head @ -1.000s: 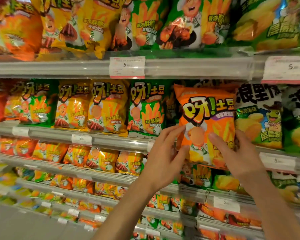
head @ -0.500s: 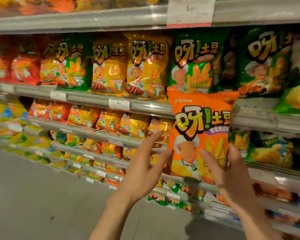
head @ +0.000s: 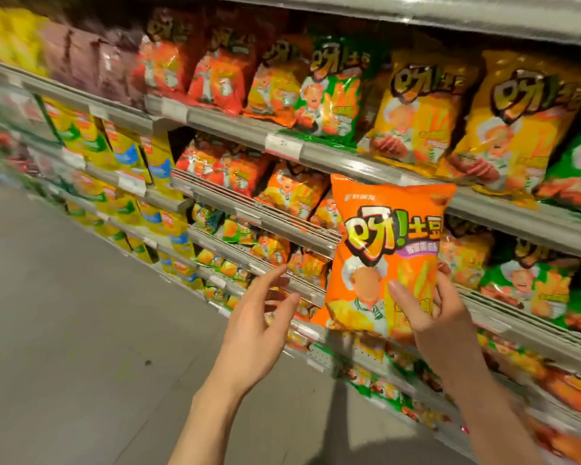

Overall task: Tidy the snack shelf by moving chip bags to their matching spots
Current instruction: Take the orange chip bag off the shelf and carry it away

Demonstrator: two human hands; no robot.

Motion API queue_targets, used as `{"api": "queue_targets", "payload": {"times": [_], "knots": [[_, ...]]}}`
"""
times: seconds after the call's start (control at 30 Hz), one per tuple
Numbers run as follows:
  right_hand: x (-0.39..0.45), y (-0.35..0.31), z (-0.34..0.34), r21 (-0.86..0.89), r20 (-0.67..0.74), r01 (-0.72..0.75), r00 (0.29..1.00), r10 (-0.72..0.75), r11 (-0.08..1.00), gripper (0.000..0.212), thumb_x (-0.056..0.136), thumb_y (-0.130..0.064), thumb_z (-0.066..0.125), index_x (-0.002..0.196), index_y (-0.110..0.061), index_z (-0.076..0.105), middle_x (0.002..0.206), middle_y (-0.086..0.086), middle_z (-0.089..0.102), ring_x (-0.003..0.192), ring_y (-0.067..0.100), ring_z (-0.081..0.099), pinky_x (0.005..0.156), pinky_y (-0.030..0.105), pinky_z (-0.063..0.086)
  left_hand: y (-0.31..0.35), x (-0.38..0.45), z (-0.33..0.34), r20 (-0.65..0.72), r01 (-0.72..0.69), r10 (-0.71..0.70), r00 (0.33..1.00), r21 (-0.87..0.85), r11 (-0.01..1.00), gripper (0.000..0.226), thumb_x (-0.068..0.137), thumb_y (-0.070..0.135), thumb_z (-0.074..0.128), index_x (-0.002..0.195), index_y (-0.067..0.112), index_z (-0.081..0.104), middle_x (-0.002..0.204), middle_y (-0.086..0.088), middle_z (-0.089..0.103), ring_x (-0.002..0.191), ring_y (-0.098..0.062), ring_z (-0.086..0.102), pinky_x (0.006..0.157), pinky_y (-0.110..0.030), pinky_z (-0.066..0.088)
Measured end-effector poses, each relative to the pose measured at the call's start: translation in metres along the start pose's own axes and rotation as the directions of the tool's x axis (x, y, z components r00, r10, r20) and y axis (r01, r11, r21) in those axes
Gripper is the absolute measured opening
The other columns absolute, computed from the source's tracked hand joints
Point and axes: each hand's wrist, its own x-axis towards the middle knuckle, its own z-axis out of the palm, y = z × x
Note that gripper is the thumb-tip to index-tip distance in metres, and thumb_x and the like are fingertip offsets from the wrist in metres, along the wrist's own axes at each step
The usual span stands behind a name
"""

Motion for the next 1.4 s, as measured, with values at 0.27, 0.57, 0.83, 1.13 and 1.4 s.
{"api": "queue_targets", "payload": {"times": [0.27,0.57,0.83,1.13,1.4], "knots": [[0.053,-0.026,0.101,-0.058,0.068,0.039,0.997,-0.035,0.998,0.024,0.087,-0.033,0.075,0.108,-0.028,0.065,0.089,-0.02,0.074,0.077,-0.002,0.069,0.069,0.025,0.048,-0.033,0.064,-0.071,-0.078,0.034,-0.029,0.997,0.055,0.998,0.04,0.1,0.03,0.063,0.139,0.036,0.057,0.12,0.019,0.068,0.106,0.001,0.065,0.091,-0.023,0.055],[0.147,-0.044,0.164,0.056,-0.007,0.087,0.996,-0.087,0.995,0.048,0.068,-0.061,0.076,0.11,-0.041,0.062,0.094,-0.016,0.075,0.082,0.006,0.072,0.071,0.035,0.055,-0.022,0.201,-0.114,0.014,-0.058,0.056,0.998,0.197,0.979,0.039,0.099,0.038,0.062,0.137,0.043,0.055,0.124,0.022,0.067,0.111,0.004,0.064,0.092,-0.025,0.054],[0.186,-0.059,0.185,0.089,-0.163,0.084,0.984,-0.069,0.993,0.078,0.061,-0.077,0.072,0.127,-0.037,0.058,0.11,-0.018,0.071,0.098,-0.006,0.065,0.082,0.024,0.048,-0.008,0.292,-0.124,0.104,-0.181,0.164,0.981,0.18,0.967,0.043,0.096,0.047,0.06,0.138,0.044,0.054,0.128,0.023,0.066,0.112,0.006,0.064,0.094,-0.024,0.053],[0.175,-0.083,0.178,-0.009,-0.476,0.073,0.877,-0.069,0.997,0.04,0.076,-0.067,0.074,0.109,-0.053,0.057,0.096,-0.035,0.066,0.09,-0.007,0.065,0.074,0.029,0.054,0.02,0.375,-0.085,0.277,-0.373,0.347,0.896,0.047,0.927,0.048,0.095,0.05,0.058,0.141,0.036,0.053,0.123,0.018,0.063,0.107,0.001,0.063,0.095,-0.035,0.055],[0.169,-0.101,0.162,0.031,-0.584,0.061,0.811,-0.032,0.998,0.047,0.075,-0.067,0.077,0.114,-0.045,0.063,0.097,-0.019,0.073,0.092,0.008,0.071,0.085,0.053,0.06,0.065,0.412,-0.036,0.326,-0.527,0.438,0.838,0.272,0.805,0.075,0.095,0.069,0.046,0.155,0.024,0.036,0.152,-0.003,0.048,0.139,-0.022,0.045,0.111,-0.043,0.042]]}}
